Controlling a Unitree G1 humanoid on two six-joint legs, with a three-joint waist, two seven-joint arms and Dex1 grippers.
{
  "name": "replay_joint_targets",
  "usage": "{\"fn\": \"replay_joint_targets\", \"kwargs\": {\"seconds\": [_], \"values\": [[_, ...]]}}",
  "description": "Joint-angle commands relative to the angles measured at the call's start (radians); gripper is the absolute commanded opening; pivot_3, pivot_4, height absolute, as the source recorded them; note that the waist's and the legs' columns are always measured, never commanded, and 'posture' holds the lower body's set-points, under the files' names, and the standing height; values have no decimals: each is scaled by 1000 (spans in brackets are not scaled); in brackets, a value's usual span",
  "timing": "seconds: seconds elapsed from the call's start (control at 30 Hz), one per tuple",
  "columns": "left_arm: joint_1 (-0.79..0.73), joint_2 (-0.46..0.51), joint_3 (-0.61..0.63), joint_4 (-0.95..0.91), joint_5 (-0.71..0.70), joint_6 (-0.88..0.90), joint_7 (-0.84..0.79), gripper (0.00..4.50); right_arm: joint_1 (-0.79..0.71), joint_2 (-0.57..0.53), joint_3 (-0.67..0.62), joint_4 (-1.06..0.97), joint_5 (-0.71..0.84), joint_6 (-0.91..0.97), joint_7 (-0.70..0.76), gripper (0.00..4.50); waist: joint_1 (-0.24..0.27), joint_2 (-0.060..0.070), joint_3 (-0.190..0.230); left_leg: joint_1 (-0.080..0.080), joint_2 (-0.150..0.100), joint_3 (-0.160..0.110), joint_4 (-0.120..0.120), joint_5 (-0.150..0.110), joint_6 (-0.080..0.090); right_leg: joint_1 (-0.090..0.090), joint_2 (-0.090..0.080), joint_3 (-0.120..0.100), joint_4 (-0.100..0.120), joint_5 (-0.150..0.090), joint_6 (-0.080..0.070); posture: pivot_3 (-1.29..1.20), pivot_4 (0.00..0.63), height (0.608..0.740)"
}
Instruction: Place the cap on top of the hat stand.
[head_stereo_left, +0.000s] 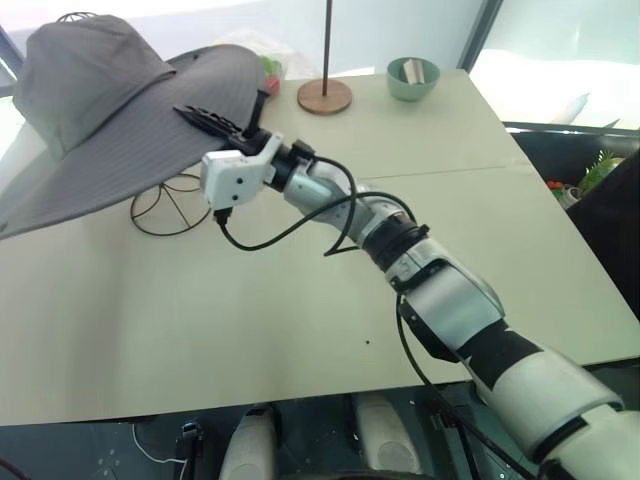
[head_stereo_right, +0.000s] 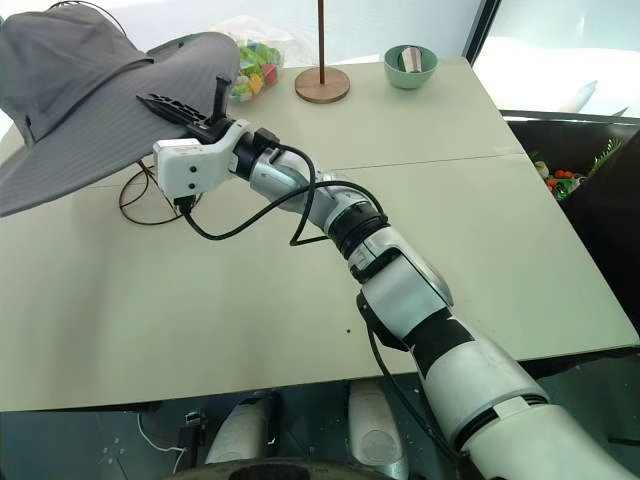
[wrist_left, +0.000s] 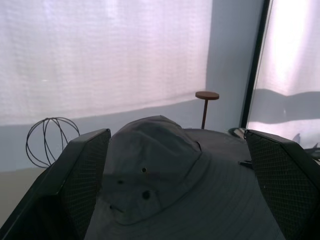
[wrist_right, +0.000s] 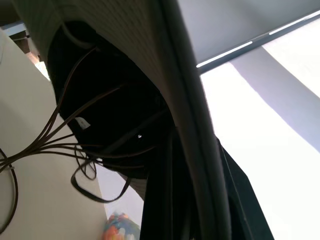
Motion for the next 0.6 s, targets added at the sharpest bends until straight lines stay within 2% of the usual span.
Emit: {"fn": "replay_joint_targets", "kwargs": {"seconds": [0.03, 0.33, 0.6], "values": [[-22, 31, -2, 6, 13, -24, -5, 4500, 10, 22, 28, 6, -42, 21, -88, 60, -1, 0, 0, 0, 0, 0, 0, 0, 0, 0, 0, 0, 0, 0, 0, 0, 150, 740], [-56, 43, -54, 25, 40, -27, -31, 4500, 44, 17, 182, 39, -250, 127, -361, 60, 1, -1, -1, 0, 0, 0, 0, 0, -1, 0, 0, 0, 0, 0, 0, 0, 150, 740], [-52, 32, -76, 16, 63, -23, -61, 4500, 20, -5, 201, 32, -256, 118, -369, 60, 1, -2, -1, 0, 0, 0, 0, 0, -1, 0, 0, 0, 0, 0, 0, 0, 150, 740]]}}
